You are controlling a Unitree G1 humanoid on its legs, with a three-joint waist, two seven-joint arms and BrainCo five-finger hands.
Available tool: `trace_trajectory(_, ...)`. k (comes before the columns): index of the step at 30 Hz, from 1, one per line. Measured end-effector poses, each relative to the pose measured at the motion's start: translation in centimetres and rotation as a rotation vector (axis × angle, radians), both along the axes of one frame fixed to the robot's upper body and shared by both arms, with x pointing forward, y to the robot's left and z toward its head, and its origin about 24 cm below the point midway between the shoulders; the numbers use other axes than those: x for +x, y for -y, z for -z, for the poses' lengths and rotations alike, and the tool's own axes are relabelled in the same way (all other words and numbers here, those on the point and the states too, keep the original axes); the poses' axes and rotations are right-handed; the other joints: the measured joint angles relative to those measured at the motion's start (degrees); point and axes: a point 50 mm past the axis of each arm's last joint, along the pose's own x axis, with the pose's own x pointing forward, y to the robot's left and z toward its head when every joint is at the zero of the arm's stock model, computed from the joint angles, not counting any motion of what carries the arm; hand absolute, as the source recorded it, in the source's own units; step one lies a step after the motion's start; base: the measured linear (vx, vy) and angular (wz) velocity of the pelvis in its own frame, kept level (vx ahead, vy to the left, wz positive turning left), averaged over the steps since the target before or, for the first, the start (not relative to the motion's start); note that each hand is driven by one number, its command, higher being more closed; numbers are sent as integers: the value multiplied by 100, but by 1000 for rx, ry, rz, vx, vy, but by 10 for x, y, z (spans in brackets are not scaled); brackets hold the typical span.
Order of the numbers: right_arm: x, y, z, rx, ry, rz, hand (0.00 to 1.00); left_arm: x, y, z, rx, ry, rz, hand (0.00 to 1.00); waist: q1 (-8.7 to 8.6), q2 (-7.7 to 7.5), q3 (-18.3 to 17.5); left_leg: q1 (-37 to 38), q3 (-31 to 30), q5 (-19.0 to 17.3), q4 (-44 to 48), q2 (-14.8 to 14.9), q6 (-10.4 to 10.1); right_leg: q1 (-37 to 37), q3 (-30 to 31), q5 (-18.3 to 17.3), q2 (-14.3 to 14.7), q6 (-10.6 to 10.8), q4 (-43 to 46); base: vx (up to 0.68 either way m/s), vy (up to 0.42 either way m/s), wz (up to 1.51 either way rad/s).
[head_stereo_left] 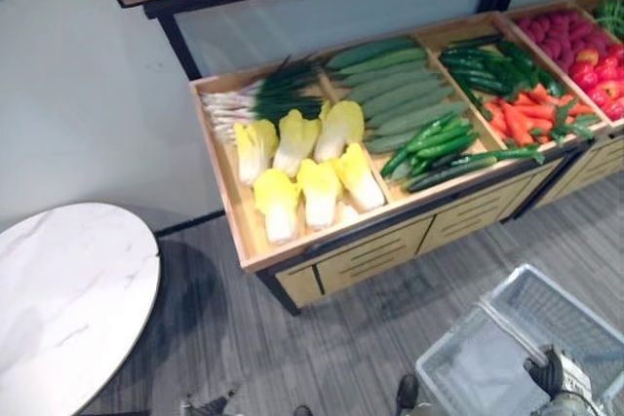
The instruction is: Pick vegetable in the basket
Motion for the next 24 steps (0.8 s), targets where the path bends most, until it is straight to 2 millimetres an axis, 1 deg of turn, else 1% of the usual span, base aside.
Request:
trace_trajectory(1, -6, 3, 3, 1, -20, 21, 100, 4, -6, -7, 41, 39, -39, 0, -10, -7, -9, -2, 1, -24, -8, -35, 36, -13, 11, 6, -34, 7, 0, -29, 48, -5)
trace_trajectory(3, -15, 5, 10, 8, -56, 51, 100, 11, -15, -21, 115, 117, -94, 0, -6, 4, -10, -14, 0, -27, -13, -61, 43, -37, 26, 6, -59, 7, 0, -9, 21, -2)
trace_trajectory(5, -27, 6, 18, 27, -88, 108, 100, 20, -21, -42, 199, 236, -158, 0, -6, 57, -44, -14, -14, -28, -26, -61, 44, -39, 23, -1, -53, -1, 1, 0, 0, 0)
trace_trajectory(6, -30, 6, 19, 34, -94, 120, 100, 21, -21, -47, 215, 260, -169, 0, -6, 79, -57, -14, -17, -28, -32, -60, 44, -44, 22, -3, -50, -2, 2, 55, 10, 0)
trace_trajectory(8, -35, 9, 21, 39, -107, 149, 100, 30, -19, -59, 243, 340, -190, 0, -15, 148, -101, -8, -27, -25, -89, -60, 47, -61, 18, -1, -37, 3, 9, 84, 12, 1)
trace_trajectory(10, -38, 11, 22, 40, -116, 166, 100, 37, -15, -72, 256, 413, -204, 0, -19, 171, -128, -6, -33, 16, -111, -58, 47, -71, 18, 15, -27, -32, 32, 101, 16, 0)
trace_trajectory(11, -38, 11, 22, 40, -115, 166, 100, 43, -12, -80, 269, 454, -191, 0, -22, 205, -154, 0, -37, 38, -115, -60, 78, -76, 18, 19, -22, -37, 33, 121, 20, 1)
trace_trajectory(14, -32, 11, 21, 40, -103, 156, 100, 58, -7, -101, 314, 547, -139, 0, -30, 242, -188, 19, -29, 45, -131, -71, 86, -78, 25, 21, -21, -40, 34, 80, 17, -1)
trace_trajectory(16, -26, 10, 21, 41, -90, 146, 100, 69, -3, -114, 351, 597, -90, 0, -32, 231, -190, 87, -20, 45, -161, -95, 87, -69, 51, 22, -26, -40, 34, 68, 21, -5)
trace_trajectory(20, -18, 5, 21, 48, -81, 117, 100, 88, 3, -125, 366, 635, -46, 0, -60, 179, -208, 136, 0, 30, -186, -139, 112, -47, 81, 22, -29, -41, 33, 9, 5, -1)
trace_trajectory(24, -13, 0, 21, 53, -78, 89, 100, 97, 5, -129, 365, 643, -31, 0, -72, 118, -206, 205, 144, -12, -184, -141, 140, -42, 221, 31, -18, -29, 31, -13, 6, -17)
